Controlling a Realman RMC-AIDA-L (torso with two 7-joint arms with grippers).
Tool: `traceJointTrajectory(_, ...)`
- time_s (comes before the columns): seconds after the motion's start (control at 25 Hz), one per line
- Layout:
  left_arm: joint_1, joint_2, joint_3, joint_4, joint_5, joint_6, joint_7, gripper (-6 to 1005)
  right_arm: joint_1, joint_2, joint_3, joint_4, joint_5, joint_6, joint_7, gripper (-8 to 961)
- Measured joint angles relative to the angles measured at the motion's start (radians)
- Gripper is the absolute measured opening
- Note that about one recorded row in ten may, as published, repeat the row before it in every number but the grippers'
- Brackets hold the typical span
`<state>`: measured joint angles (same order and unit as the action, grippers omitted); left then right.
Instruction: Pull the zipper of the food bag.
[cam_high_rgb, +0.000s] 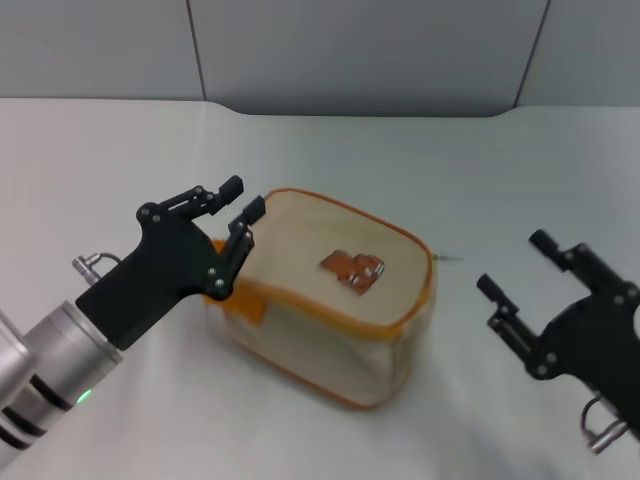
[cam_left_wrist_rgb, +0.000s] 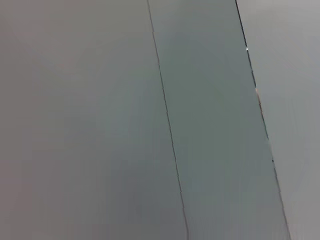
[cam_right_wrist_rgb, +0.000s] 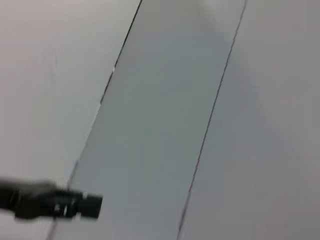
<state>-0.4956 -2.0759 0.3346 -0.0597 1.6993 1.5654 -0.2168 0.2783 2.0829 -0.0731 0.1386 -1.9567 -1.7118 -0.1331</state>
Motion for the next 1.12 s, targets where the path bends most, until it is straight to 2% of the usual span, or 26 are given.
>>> traceJointTrajectory(0.12, 0.008, 0.004, 0.022, 0.026, 0.031, 0.035, -0.068, 261, 0.017, -0.001, -0.012, -0.075, -0.013, -0.054, 0.168, 549)
traceJointTrajectory(0.2, 0.010, 0.006, 0.059, 0.086, 0.080, 0.078, -0.158, 355, 0.029, -0.002, -0.031, -0.140, -0.031, -0.101, 0.287, 625)
traceJointTrajectory(0.4, 0.031, 0.007, 0.217, 0.317, 0.184, 0.180, -0.461, 460, 0.068, -0.003, -0.089, -0.364, -0.057, -0.214, 0.667, 753)
traceJointTrajectory(0.44, 0.036, 0.007, 0.243, 0.346, 0.195, 0.196, -0.500, 481, 0.080, -0.003, -0.123, -0.424, -0.058, -0.222, 0.771, 756)
traceJointTrajectory(0.48, 0.054, 0.007, 0.307, 0.417, 0.208, 0.230, -0.577, 502, 0.090, -0.003, -0.157, -0.471, -0.059, -0.223, 0.844, 758)
traceJointTrajectory(0.64, 0.077, 0.007, 0.358, 0.476, 0.212, 0.244, -0.638, 586, 0.121, -0.004, -0.313, -0.604, -0.067, -0.213, 1.059, 769)
traceJointTrajectory(0.76, 0.092, 0.008, 0.368, 0.494, 0.219, 0.249, -0.651, 827, 0.141, -0.004, -0.427, -0.661, -0.091, -0.216, 1.136, 812)
traceJointTrajectory(0.92, 0.104, 0.009, 0.370, 0.499, 0.224, 0.264, -0.641, 833, 0.159, -0.004, -0.495, -0.684, -0.118, -0.215, 1.176, 840)
traceJointTrajectory(1.12, 0.112, 0.007, 0.370, 0.500, 0.224, 0.267, -0.636, 834, 0.159, -0.003, -0.503, -0.686, -0.118, -0.210, 1.176, 837)
